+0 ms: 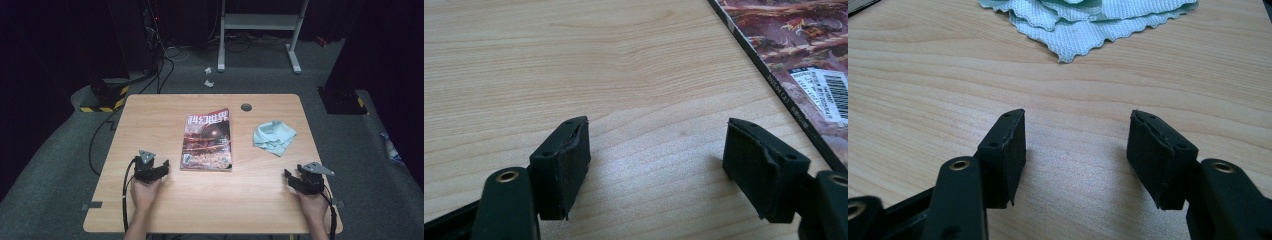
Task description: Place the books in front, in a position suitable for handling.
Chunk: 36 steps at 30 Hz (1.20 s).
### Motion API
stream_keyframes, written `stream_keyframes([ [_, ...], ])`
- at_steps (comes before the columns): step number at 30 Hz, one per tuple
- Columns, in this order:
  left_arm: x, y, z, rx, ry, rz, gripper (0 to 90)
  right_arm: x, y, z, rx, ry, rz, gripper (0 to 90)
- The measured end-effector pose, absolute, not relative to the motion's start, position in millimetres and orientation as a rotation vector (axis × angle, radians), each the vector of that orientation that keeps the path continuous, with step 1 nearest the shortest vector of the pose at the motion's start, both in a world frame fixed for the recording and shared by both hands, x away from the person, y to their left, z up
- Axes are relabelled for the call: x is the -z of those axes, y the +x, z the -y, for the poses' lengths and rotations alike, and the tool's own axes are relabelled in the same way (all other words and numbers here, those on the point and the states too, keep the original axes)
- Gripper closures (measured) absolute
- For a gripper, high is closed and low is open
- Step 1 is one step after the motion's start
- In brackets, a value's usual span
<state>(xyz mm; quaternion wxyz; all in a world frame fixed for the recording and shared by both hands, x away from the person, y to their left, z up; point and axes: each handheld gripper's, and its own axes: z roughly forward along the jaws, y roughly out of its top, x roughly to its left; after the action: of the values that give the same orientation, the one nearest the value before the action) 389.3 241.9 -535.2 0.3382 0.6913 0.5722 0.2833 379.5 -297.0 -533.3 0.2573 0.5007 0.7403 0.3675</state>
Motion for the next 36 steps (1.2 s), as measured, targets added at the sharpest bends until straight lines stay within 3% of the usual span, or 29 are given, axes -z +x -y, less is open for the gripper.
stream_keyframes([
  [12,535.2,389.4,-240.5,-0.735,1.8,-1.483,28.5,533.4,379.7,297.0,-0.996,1.355,-2.008,40.6],
  [26,530.3,389.5,-235.7,-0.587,1.791,-1.446,31.2,533.4,379.5,296.9,-0.998,1.356,-2.008,40.7],
  [36,528.4,390.4,-220.1,-0.466,1.754,-1.388,34.2,532.6,378.8,297.3,-1.012,1.303,-2.049,50.2],
])
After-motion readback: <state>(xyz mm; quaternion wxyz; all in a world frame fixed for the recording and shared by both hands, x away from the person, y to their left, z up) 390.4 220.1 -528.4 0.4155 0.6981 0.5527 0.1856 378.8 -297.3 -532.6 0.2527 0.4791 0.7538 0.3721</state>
